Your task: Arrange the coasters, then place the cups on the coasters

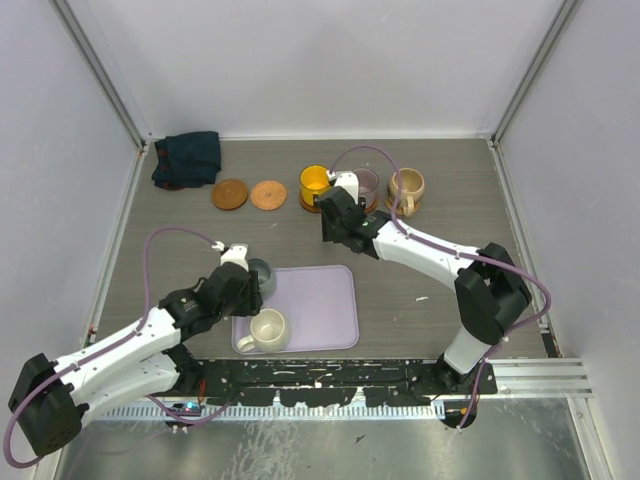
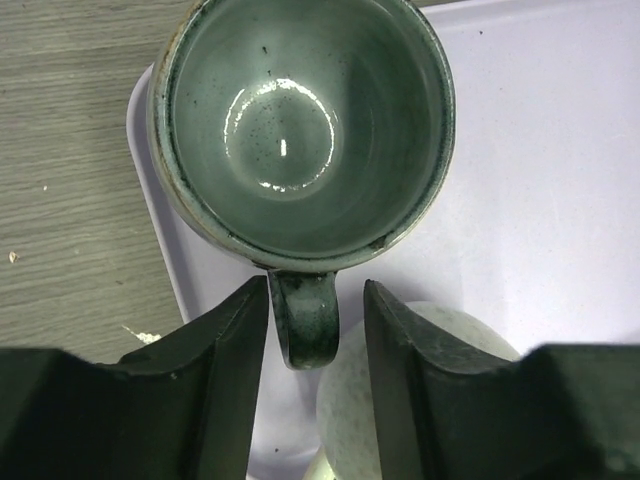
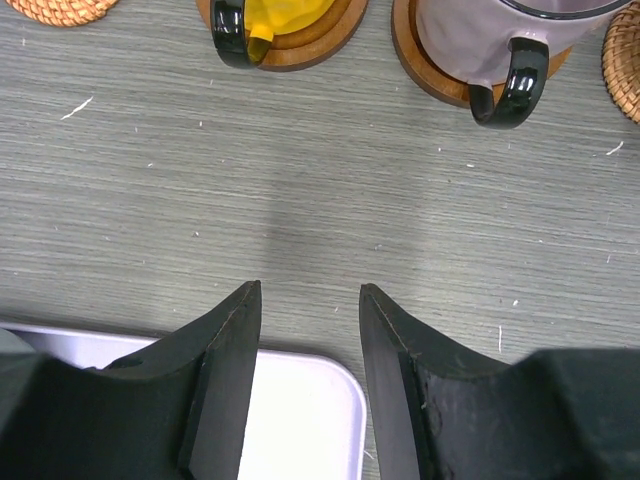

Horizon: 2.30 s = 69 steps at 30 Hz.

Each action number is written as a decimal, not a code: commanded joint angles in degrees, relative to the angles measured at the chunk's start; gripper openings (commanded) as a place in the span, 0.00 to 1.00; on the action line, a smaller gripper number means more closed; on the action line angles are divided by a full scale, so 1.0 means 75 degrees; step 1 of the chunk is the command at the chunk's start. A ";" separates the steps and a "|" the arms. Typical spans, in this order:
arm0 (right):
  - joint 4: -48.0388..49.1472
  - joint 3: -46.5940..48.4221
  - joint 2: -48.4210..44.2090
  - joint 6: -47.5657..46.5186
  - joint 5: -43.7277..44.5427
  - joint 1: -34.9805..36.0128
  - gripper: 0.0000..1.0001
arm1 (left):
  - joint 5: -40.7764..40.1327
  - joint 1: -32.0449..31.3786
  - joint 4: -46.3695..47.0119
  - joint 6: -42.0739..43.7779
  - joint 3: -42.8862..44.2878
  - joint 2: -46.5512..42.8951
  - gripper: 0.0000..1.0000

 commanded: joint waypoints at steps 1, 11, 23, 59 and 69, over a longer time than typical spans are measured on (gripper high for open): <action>0.0439 -0.0104 -0.0440 0.0090 0.0147 0.0038 0.50 | -0.0046 -0.0109 0.0165 -0.0100 0.0062 0.0094 0.38; 0.0608 -0.0657 -0.0650 0.0122 0.0079 0.0038 0.48 | -0.0038 -0.0301 0.0199 -0.0103 0.0112 -0.0055 0.00; 0.0990 -0.1681 -0.1184 0.0148 0.0406 0.0044 0.42 | -0.0896 -0.0503 0.0670 0.0716 0.1206 0.0418 0.00; 0.0866 -0.3664 -0.3578 -0.0045 0.1095 -0.1546 0.36 | -0.0264 0.2535 0.3845 0.3365 0.5076 0.5672 0.00; 0.0782 -0.3516 -0.3318 0.0014 0.0827 -0.1900 0.36 | -0.0067 0.2909 0.4545 0.3476 0.5602 0.6524 0.00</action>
